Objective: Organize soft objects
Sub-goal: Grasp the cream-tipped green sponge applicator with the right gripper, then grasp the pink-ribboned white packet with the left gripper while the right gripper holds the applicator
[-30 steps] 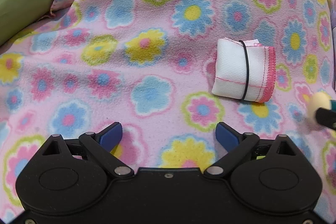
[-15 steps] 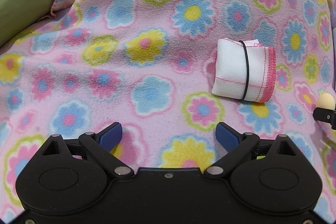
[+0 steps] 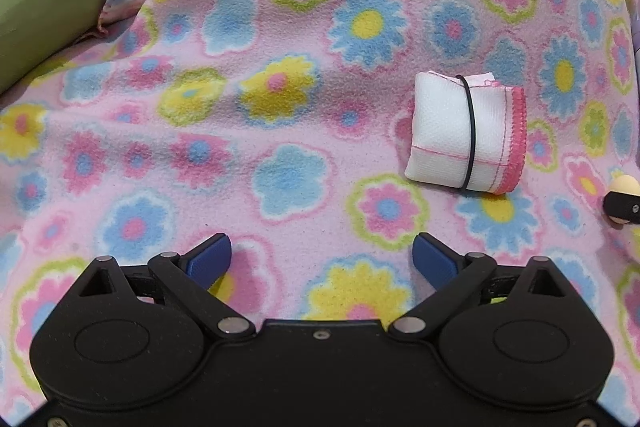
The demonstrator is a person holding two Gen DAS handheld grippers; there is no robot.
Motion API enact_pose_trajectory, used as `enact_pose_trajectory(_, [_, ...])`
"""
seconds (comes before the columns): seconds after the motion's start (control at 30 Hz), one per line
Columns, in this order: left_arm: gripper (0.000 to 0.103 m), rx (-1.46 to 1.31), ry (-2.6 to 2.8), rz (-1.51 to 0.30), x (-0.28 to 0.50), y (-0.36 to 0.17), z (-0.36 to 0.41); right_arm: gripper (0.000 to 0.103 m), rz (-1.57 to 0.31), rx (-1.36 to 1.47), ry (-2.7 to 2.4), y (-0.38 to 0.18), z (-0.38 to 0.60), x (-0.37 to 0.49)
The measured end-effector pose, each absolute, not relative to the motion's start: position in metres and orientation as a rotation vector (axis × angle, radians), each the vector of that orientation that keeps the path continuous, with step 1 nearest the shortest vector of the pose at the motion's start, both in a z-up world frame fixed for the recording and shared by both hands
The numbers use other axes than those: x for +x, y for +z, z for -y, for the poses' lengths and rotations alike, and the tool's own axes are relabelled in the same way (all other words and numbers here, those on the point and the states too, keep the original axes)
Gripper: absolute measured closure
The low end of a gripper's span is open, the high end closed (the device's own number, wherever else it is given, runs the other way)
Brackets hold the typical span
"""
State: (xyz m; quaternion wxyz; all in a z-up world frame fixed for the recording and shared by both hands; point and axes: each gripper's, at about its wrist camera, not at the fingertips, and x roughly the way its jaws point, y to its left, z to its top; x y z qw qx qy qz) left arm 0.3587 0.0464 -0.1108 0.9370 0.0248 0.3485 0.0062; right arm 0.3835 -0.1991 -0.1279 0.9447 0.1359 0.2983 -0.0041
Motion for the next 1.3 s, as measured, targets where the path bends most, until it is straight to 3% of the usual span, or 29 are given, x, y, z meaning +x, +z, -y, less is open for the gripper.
enact_pose_trajectory(0.57, [0.004,0.072,-0.163,-0.568,0.384,-0.090,0.020,0.046,-0.566,0.366,0.006,-0.132,0.211,0.376])
enact_pose_trajectory(1.3, [0.004,0.061,-0.075,-0.709,0.449,-0.130,0.033,0.046,-0.565,0.322,-0.003,-0.132,0.207,0.379])
